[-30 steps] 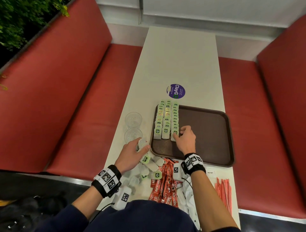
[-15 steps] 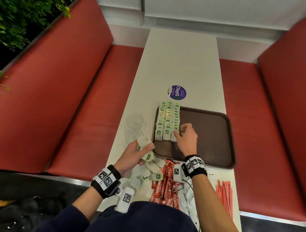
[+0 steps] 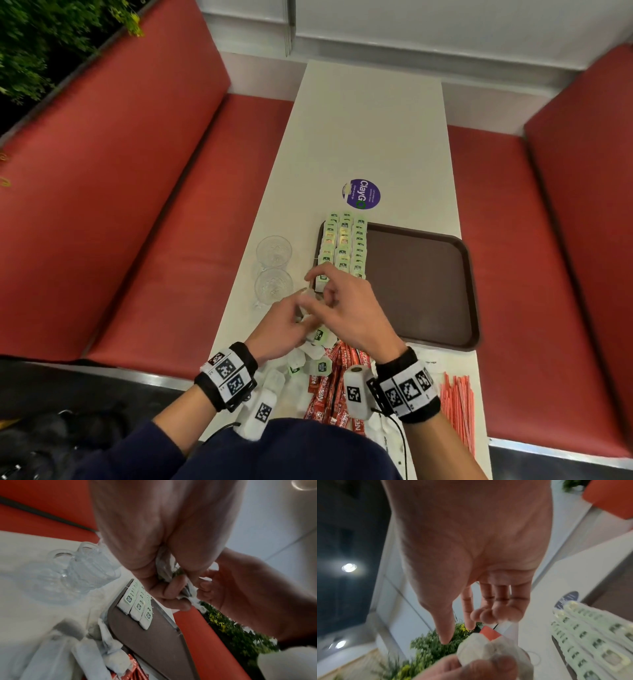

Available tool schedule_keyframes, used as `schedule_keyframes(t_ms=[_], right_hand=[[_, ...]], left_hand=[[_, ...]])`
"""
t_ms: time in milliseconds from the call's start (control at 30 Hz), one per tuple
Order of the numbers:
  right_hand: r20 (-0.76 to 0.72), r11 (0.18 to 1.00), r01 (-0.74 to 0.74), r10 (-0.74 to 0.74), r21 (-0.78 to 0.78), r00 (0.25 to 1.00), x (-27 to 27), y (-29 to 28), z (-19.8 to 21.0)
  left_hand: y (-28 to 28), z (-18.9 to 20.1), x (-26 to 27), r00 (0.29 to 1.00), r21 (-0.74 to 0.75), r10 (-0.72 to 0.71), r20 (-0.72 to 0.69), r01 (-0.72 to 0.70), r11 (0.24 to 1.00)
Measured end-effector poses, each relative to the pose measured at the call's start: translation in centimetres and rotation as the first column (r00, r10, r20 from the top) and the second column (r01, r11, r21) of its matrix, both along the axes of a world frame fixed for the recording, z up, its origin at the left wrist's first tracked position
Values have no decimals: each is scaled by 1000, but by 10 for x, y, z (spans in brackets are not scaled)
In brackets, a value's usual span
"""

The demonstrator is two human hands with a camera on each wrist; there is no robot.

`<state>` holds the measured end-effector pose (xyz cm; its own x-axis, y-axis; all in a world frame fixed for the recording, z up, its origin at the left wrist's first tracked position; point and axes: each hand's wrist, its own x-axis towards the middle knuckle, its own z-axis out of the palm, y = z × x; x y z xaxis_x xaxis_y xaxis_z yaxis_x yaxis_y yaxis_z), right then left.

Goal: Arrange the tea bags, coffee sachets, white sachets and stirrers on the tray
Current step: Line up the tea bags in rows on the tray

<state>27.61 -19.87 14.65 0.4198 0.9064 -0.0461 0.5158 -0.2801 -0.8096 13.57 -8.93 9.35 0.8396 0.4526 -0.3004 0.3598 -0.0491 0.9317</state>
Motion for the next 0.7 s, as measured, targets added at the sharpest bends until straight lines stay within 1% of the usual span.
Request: schedule_keyframes(t_ms=[67, 100, 167, 233, 300, 367, 433, 500, 567, 633, 700], right_hand=[[108, 999, 15, -9, -51, 994, -5, 3, -4], [129, 998, 29, -20, -64, 991, -7, 5, -5], [122, 998, 44, -38, -53, 992, -11, 7, -5], [82, 998, 56, -53, -32, 995, -12, 7, -3], [29, 997, 62, -61, -44, 998, -9, 4, -1], [-7, 996, 72, -73, -54, 997, -2, 1, 4], [-17, 992, 120, -121, -49, 992, 11, 0, 7], [5, 982, 180, -180, -54, 984, 26, -1, 6], [33, 975, 216, -215, -58, 976, 41, 0, 5], [48, 973, 222, -220, -56, 974, 54, 3, -2], [96, 972, 213, -204, -97, 974, 62, 9, -16]], left_hand=[[-1, -1, 1, 999, 99, -25, -31, 28, 995], [-1, -1, 0, 999, 142, -21, -43, 27, 990], [1, 0, 0, 997, 224, -3, -71, 19, 974], [3, -1, 0, 997, 300, 7, -71, 14, 954], [4, -2, -2, 998, 333, 14, -69, 10, 943], [5, -3, -3, 998, 346, 27, -57, -6, 938], [6, -5, -5, 998, 362, 51, -36, -34, 932], [8, -4, -8, 996, 356, 88, -15, -77, 931], [8, -2, -10, 993, 319, 119, -3, -112, 941], [9, -2, -12, 990, 280, 143, -8, -135, 950], [11, -4, -14, 986, 248, 166, -16, -157, 956]])
